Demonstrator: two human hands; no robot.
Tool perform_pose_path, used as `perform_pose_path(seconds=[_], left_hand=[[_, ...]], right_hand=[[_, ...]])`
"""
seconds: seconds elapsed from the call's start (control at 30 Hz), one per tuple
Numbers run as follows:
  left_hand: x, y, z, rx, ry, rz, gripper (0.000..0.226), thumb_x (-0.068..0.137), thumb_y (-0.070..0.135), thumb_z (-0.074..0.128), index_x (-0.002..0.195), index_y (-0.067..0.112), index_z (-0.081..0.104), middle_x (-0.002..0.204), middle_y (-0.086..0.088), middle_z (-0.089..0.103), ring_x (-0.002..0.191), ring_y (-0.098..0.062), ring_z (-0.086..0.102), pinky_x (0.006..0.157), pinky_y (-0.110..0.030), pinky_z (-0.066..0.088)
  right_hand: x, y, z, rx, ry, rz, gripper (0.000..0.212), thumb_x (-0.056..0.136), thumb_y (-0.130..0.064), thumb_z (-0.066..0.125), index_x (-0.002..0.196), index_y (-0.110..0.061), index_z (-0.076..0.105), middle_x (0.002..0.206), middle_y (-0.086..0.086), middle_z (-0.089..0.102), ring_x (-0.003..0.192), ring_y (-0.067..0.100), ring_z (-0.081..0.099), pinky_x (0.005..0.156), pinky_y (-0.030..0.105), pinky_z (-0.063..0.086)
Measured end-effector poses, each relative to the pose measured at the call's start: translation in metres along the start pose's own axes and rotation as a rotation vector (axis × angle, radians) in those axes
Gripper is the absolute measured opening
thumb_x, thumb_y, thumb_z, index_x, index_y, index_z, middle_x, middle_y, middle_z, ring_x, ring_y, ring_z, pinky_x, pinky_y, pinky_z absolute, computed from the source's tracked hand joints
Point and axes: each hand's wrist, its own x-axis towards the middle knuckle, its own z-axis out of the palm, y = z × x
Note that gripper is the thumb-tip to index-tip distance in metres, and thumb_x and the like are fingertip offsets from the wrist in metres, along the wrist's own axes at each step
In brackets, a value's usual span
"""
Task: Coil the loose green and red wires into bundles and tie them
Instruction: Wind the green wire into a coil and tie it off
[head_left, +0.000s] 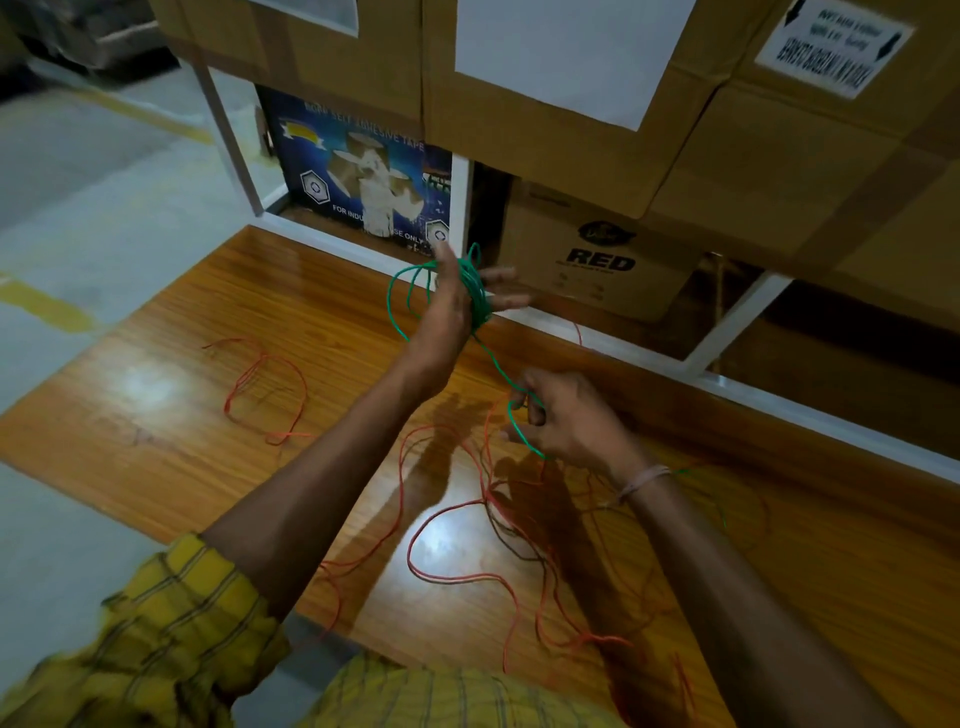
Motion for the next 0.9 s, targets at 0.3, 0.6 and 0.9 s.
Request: perform_pose_path(seconds=[0.3,0.6,0.9], left_hand=[[-0.018,-0.015,-0.011,1.185,-0.230,-0.036,0.057,0.112,0.055,0.032,0.133,0.004,0.046,0.104,-0.011,0.060,0.102,-0.034,0.065,0.080,-0.038,0.043],[-0.033,0.000,-0.035,0.318,-0.789,-0.413,0.059,0.114,0.041,0.041,0.122,-0.011,0.066,0.060,-0.003,0.026,0.050,-0.019,0.017,0.057,-0.025,0.042],[-0.038,0.009,-0.027,-0.245,-0.822,-0.377,0.038,0.109,0.021,0.040,0.109,-0.003,0.069,0.053,0.006,0.019,0.042,-0.011,0.010,0.051,-0.025,0.037]], right_hand=[[0.000,0.014,-0.044,-0.028,0.173,0.005,0.012,0.083,-0.018,0.077,0.085,-0.025,0.069,0.064,-0.005,0.065,0.063,0.014,0.064,0.062,0.033,0.052],[0.023,0.049,-0.047,-0.101,0.312,0.093,0.019,0.078,-0.027,0.088,0.089,-0.030,0.073,0.072,-0.012,0.065,0.077,0.024,0.068,0.083,0.058,0.056],[0.034,0.047,-0.013,-0.066,0.438,0.080,0.058,0.066,-0.021,0.094,0.115,-0.017,0.063,0.085,-0.006,0.056,0.090,0.028,0.060,0.072,0.035,0.039]])
